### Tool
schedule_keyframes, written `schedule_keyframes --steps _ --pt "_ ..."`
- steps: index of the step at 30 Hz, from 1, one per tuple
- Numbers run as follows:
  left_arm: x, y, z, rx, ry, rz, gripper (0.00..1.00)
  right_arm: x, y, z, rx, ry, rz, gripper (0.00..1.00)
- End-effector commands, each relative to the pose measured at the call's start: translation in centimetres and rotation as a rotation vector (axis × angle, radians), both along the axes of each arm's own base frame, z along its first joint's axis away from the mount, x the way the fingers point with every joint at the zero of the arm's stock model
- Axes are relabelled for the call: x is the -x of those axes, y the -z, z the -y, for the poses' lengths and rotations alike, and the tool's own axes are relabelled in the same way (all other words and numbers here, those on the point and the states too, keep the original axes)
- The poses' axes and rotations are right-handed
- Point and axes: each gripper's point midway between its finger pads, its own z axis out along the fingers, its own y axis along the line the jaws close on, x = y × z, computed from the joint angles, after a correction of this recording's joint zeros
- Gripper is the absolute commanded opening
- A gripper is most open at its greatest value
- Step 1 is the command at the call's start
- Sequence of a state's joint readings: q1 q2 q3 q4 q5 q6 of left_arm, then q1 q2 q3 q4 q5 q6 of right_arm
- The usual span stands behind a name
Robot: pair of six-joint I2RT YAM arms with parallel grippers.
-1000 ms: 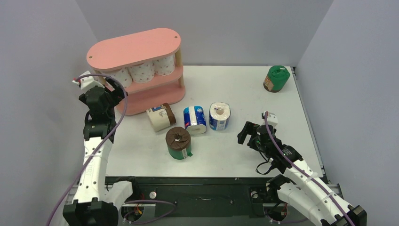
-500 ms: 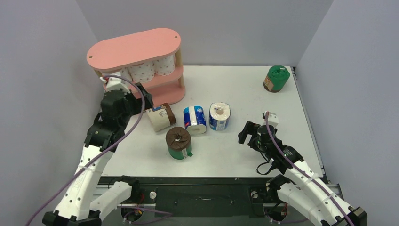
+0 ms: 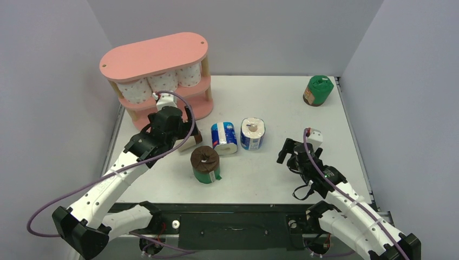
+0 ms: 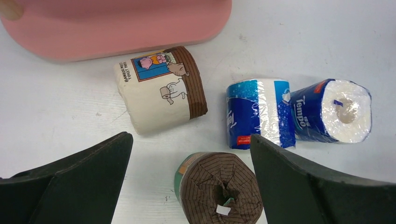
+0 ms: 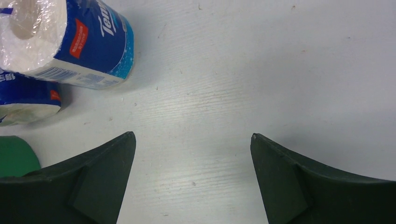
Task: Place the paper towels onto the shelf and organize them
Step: Place the paper towel on the shelf, then move the shelf to the center of the board.
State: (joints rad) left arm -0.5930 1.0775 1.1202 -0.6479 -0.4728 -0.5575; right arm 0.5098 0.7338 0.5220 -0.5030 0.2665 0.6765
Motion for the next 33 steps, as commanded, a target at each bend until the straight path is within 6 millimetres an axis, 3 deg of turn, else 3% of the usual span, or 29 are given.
schedule_keyframes --steps 1,6,10,17,21,25,33 --pt "-0.5 -0.3 -0.8 0.062 -0.098 0.071 0.96 -1.7 -2.4 1.4 0.023 0.109 0.070 0.88" --pt "-0.5 0.5 0.1 0.151 -0.123 0.057 0.96 -3.0 -3.9 1.6 0.000 0.166 0.130 0.88" --pt "0.1 2.2 1.6 0.131 -0.073 -0.053 0.96 -4.2 -4.5 0.8 -0.020 0.159 0.123 0.88" --pt "1.3 5.2 2.7 0.220 -0.078 -0.133 0.96 -7.5 -5.9 -2.2 -0.087 0.082 0.098 0.87" --pt "2.6 4.3 4.8 0.272 0.101 -0.121 0.96 -9.1 -6.8 -4.0 -0.136 0.032 0.100 0.87" --pt "3.1 2.7 5.0 0.273 0.172 -0.084 0.96 -10.5 -7.4 -5.2 -0.145 -0.001 0.095 0.86" --pt "2.0 0.9 1.2 0.343 0.082 -0.059 0.96 -13.1 -11.0 -7.0 -0.189 -0.030 0.179 0.86"
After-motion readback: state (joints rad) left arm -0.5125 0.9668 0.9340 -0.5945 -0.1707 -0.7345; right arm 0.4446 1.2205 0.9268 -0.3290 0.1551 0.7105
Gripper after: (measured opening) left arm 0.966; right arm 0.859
